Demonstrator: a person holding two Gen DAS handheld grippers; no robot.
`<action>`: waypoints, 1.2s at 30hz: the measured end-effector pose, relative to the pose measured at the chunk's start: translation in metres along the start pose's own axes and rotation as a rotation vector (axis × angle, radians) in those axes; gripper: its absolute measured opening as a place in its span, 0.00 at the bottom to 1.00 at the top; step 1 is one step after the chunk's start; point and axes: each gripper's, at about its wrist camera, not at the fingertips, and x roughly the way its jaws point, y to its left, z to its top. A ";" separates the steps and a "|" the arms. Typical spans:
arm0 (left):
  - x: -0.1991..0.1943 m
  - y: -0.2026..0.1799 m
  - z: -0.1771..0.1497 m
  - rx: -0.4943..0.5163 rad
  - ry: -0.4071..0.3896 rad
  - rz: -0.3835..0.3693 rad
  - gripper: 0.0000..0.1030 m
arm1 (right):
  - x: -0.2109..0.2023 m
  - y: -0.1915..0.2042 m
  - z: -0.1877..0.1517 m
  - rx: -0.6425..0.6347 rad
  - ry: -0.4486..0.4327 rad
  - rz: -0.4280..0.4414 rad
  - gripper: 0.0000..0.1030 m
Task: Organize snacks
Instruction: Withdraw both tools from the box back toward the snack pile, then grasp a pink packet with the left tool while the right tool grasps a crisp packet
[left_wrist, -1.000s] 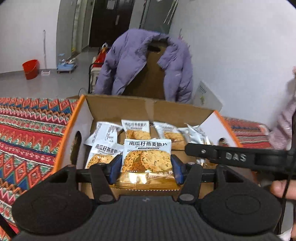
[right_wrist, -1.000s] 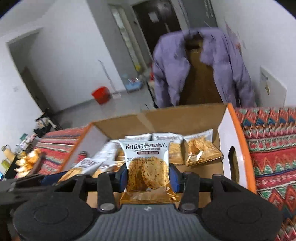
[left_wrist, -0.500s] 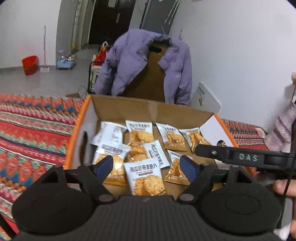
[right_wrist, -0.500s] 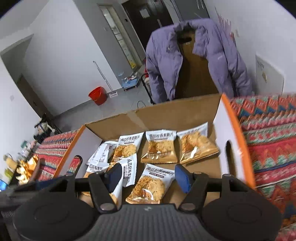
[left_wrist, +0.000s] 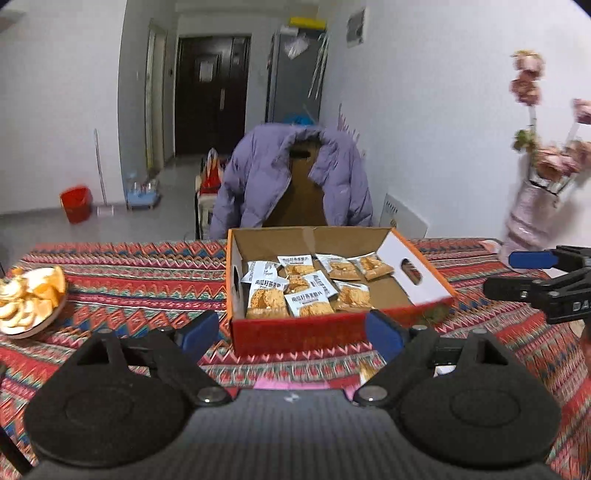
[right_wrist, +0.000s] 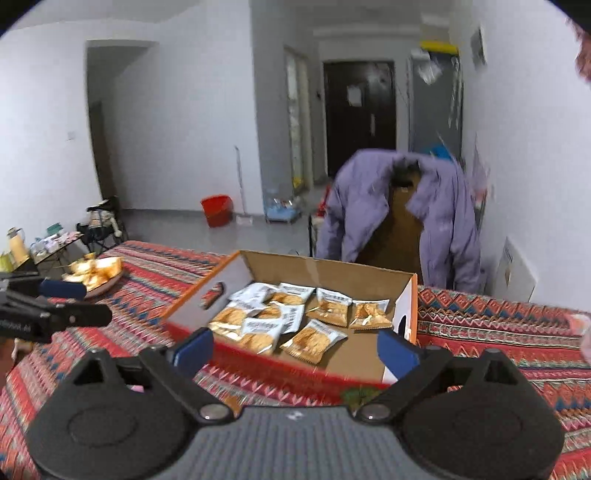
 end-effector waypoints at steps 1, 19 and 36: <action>-0.015 -0.003 -0.010 0.011 -0.016 0.004 0.87 | -0.014 0.005 -0.007 -0.011 -0.011 0.001 0.95; -0.150 -0.048 -0.176 0.038 -0.136 0.137 1.00 | -0.144 0.106 -0.179 -0.136 -0.051 -0.085 1.00; -0.136 -0.041 -0.184 0.016 -0.078 0.118 1.00 | -0.145 0.098 -0.195 -0.046 -0.019 -0.132 1.00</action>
